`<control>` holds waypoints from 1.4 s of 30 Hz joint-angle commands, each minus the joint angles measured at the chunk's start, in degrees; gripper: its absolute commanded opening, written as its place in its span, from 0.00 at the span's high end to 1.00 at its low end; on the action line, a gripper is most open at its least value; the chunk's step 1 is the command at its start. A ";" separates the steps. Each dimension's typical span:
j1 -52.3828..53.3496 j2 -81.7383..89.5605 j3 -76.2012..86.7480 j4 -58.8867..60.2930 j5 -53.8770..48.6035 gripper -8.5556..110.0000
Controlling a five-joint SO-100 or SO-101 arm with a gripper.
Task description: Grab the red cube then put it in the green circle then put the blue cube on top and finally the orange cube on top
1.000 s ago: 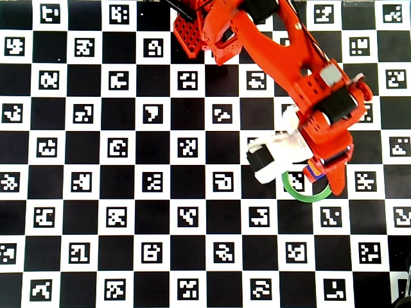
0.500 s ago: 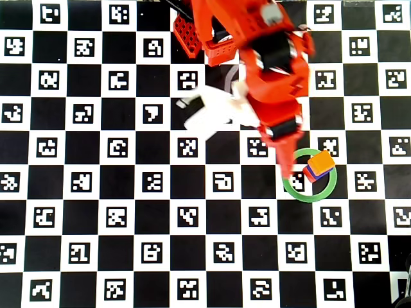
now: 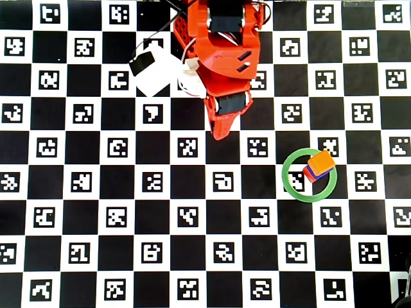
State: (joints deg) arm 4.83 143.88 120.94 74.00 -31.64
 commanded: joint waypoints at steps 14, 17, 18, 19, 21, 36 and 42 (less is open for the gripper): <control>9.05 29.18 36.83 -18.72 -33.93 0.97; 9.23 31.38 42.19 -19.69 -39.90 0.97; 9.40 32.26 43.86 -20.30 -41.04 0.97; 9.49 32.78 45.26 -20.39 -42.10 0.97; 9.58 33.84 47.37 -20.13 -43.07 0.97; 2.20 39.73 56.16 -10.90 -50.89 0.98; 0.79 48.52 60.21 -4.48 -51.77 0.98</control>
State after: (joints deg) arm 6.68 189.40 179.21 67.59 -82.88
